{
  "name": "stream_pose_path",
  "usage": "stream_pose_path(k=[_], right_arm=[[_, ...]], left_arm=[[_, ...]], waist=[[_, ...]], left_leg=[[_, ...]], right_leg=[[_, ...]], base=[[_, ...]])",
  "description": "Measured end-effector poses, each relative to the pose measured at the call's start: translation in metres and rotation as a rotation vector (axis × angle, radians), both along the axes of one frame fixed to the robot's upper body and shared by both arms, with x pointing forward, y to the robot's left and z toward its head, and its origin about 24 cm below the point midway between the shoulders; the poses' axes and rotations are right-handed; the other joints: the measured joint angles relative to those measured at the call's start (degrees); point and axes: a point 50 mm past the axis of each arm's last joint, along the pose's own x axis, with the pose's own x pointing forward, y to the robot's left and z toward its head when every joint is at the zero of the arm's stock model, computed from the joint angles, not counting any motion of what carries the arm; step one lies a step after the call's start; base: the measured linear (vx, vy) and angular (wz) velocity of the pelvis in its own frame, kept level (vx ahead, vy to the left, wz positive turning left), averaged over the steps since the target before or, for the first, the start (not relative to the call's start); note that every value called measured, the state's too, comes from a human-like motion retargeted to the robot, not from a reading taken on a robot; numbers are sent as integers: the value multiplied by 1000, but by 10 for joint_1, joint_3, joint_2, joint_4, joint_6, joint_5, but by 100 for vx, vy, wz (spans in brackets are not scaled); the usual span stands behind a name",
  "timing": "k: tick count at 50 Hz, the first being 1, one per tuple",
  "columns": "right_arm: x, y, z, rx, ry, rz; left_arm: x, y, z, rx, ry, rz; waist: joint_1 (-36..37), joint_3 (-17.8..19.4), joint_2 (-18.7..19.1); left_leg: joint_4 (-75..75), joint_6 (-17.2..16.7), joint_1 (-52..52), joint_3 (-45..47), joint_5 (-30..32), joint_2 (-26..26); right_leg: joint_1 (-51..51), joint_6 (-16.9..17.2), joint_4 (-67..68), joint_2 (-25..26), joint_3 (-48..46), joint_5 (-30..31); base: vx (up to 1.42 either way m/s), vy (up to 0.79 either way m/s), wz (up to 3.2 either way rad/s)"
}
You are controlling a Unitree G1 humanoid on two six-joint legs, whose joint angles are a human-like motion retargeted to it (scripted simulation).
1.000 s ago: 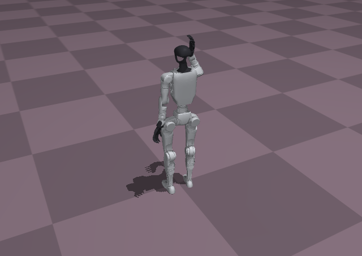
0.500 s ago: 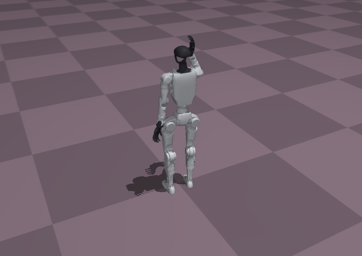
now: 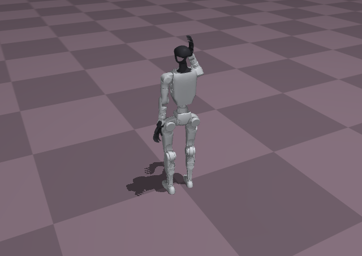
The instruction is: Upper body actions
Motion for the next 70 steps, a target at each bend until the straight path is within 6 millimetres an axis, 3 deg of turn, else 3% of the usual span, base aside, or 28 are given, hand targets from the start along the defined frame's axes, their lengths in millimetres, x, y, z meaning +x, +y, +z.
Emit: stream_pose_path(k=[30,35,40,43,46,50,53,57,60,64,70], right_arm=[[4,-2,-4,9,23,-15],[13,-11,-12,5,85,-74],[31,-24,-32,-17,232,-148],[45,-37,-56,-27,376,-205],[63,-47,-94,-67,589,-257],[81,-58,-166,-205,947,-346],[85,-64,-234,-330,1257,-385],[69,-67,-317,-456,1604,-332],[45,-66,-363,-481,1800,-227],[15,-71,-397,-535,1965,-207],[-22,-83,-428,-685,2075,-400]], left_arm=[[-5,-1,0,0,18,11],[-3,-2,0,-7,12,12],[0,-5,-1,-13,4,11],[2,-5,-1,-15,1,10],[3,-5,-1,-18,-2,15],[4,-5,-1,-17,-3,16],[4,-5,-1,-17,-4,15],[2,-4,-1,-16,-1,15],[3,-2,-1,-13,3,6],[3,0,0,-5,0,3],[4,4,0,1,-2,-10]], waist=[[1,1,0],[0,3,0],[-1,3,1],[-1,4,0],[-1,5,0],[1,7,-1],[3,9,-1],[3,10,0],[1,11,2],[-3,11,2],[-9,9,5]], left_leg=[[1,-1,-5,-10,4,-1],[1,-1,-7,-10,4,-1],[0,-1,-10,-11,5,-2],[0,0,-12,-12,5,-2],[0,0,-13,-13,5,-2],[1,0,-13,-12,4,-2],[1,0,-13,-11,3,-1],[0,0,-14,-8,3,-1],[-1,0,-14,-5,2,-1],[-1,0,-15,-4,1,-1],[-1,1,-15,0,-1,-1]], right_leg=[[4,-2,-5,-2,-13,-1],[2,-1,-6,-2,-13,0],[1,-1,-9,-2,-15,1],[-1,0,-9,-2,-17,0],[-2,0,-9,-2,-17,0],[-2,-1,-10,-1,-16,0],[-3,-1,-10,0,-13,0],[-6,-1,-9,1,-9,0],[-9,-1,-9,1,-5,1],[-11,-1,-9,1,-2,1],[-14,0,-9,2,4,2]], base=[[0,0,0],[0,0,0],[0,0,0],[0,0,0],[0,0,0],[0,0,0],[0,0,0],[0,0,0],[0,0,0],[0,0,0],[0,0,0]])
